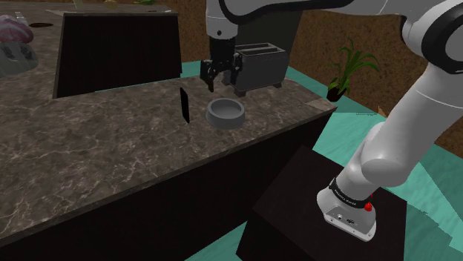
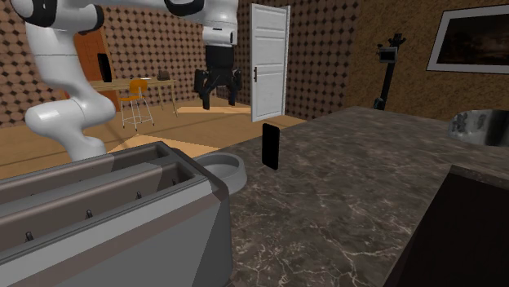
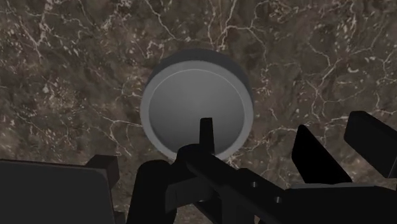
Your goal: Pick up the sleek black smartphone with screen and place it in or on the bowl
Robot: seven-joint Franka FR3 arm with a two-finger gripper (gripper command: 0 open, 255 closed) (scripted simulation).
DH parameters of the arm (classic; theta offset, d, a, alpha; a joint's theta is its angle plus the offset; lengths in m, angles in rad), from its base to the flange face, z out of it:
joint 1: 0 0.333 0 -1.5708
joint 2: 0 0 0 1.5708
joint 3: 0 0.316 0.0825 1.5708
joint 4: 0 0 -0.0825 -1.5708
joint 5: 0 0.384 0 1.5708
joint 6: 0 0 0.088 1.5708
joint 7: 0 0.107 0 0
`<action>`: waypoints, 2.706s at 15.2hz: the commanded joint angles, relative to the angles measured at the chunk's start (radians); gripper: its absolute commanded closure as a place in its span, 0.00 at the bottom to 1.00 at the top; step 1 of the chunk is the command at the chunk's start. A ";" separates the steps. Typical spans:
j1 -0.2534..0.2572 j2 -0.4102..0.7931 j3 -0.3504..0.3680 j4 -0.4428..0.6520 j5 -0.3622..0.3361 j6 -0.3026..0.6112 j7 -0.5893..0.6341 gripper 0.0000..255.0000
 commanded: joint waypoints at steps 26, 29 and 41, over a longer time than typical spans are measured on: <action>0.082 0.457 0.016 0.430 -0.066 0.007 0.177 1.00; 0.082 0.457 0.016 0.430 -0.066 0.007 0.177 1.00; 0.089 0.464 0.017 0.522 -0.067 -0.077 0.178 1.00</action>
